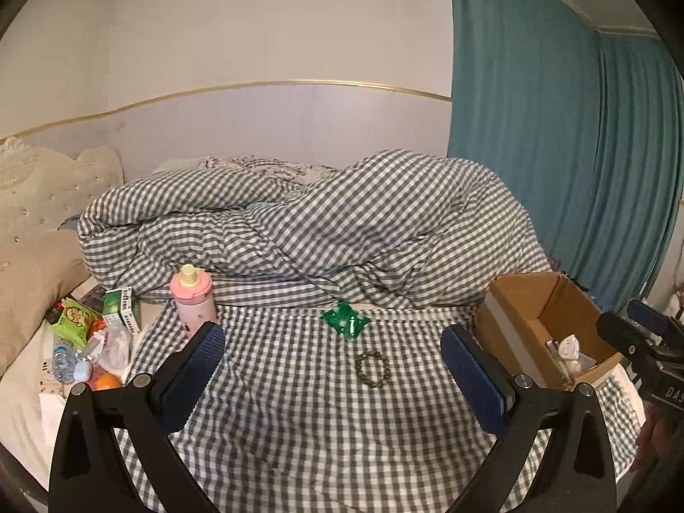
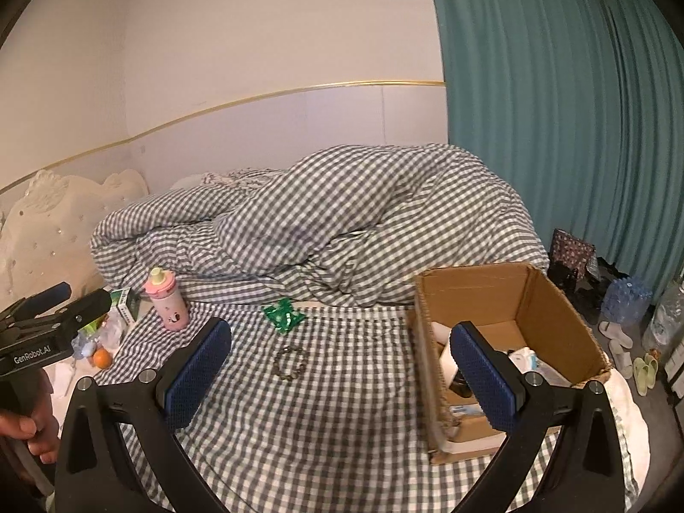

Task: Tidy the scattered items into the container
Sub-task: 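Move both grippers back toward the green packet and dark bead bracelet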

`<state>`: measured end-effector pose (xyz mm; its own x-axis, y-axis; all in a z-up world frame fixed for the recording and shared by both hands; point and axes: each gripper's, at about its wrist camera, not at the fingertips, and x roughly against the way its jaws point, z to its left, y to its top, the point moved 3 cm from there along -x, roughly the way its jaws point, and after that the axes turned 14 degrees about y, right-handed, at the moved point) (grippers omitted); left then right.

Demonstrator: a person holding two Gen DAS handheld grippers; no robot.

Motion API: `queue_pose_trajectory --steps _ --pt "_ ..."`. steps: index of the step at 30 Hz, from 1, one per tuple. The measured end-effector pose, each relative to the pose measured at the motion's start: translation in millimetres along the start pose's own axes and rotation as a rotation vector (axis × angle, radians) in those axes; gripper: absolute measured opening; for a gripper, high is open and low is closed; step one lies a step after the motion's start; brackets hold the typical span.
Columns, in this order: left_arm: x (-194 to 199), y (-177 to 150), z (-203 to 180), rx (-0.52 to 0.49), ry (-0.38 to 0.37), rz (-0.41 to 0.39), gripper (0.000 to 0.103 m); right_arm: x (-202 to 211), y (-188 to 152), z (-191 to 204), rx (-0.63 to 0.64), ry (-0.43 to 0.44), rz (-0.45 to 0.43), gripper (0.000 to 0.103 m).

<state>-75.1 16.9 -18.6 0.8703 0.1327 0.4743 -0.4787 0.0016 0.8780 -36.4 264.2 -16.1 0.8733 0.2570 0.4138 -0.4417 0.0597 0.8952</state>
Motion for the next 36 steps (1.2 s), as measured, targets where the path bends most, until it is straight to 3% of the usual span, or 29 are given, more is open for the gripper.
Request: queue_pose_trajectory --steps 7,17,25,36 --pt "-9.1 -1.3 15.3 -0.005 0.009 0.009 0.103 -22.3 -2.8 17.4 0.008 0.032 0.015 0.103" --pt "-54.0 -11.9 25.4 0.021 0.017 0.078 0.103 -70.5 -17.5 39.1 0.064 0.077 0.075 0.103" --pt "-94.2 -18.0 21.4 0.015 0.038 0.125 0.103 -114.9 -29.3 33.3 0.039 0.136 0.139 0.103" --pt "-156.8 -24.7 4.5 -0.014 0.028 0.185 0.103 -166.1 -37.9 19.7 0.03 0.136 0.203 0.103"
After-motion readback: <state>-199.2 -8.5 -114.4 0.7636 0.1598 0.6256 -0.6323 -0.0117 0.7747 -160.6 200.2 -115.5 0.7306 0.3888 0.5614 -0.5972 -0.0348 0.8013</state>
